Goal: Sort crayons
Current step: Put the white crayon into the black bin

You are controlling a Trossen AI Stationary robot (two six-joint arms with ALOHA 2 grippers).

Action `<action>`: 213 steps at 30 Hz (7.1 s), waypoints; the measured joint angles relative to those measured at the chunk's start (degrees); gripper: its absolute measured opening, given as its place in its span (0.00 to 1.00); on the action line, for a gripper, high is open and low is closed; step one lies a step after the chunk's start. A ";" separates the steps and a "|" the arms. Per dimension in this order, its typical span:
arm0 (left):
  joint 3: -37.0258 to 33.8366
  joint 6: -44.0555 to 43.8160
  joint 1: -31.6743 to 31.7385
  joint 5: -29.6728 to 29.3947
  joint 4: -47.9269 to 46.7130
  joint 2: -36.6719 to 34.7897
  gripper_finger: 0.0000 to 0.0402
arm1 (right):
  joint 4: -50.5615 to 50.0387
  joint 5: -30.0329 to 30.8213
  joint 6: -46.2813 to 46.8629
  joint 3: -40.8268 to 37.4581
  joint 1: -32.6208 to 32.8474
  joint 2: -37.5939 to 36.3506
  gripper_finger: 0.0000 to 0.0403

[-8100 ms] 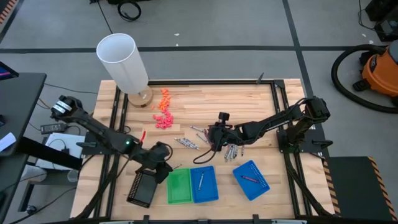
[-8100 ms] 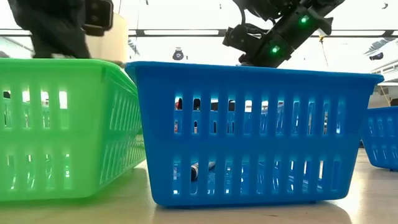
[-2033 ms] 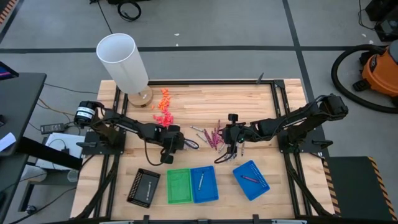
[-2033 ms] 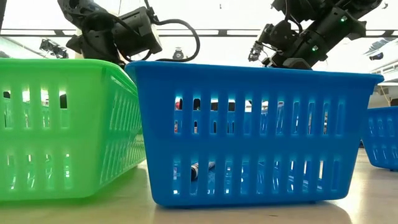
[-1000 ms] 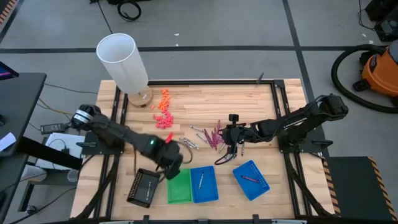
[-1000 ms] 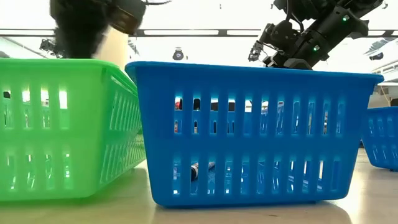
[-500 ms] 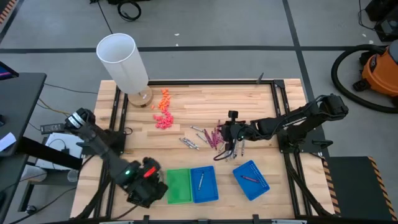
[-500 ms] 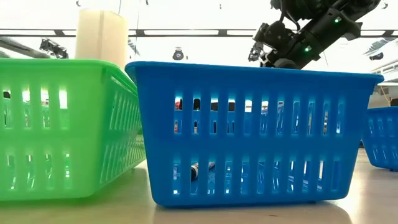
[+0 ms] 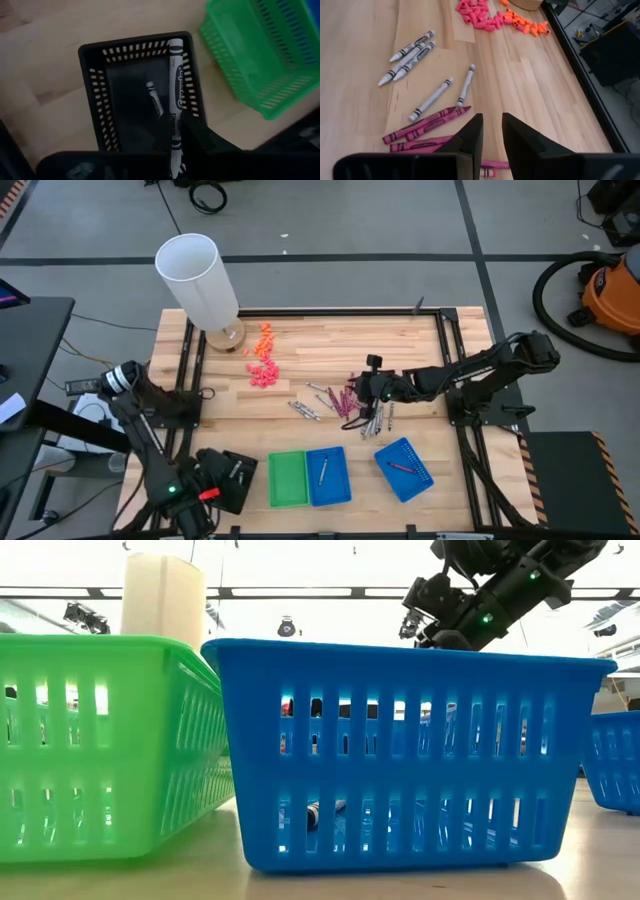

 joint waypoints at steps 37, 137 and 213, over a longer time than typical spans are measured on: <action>2.64 7.11 2.51 -1.66 -5.79 5.91 0.44 | 1.39 -1.47 3.01 0.00 -0.44 0.02 0.20; -2.59 118.90 49.86 25.38 16.00 4.16 0.05 | 11.93 -14.81 4.86 -7.21 1.68 0.02 0.20; -5.09 4.71 2.97 15.25 8.13 2.45 0.38 | 20.89 -15.37 -0.65 -7.21 4.26 0.02 0.20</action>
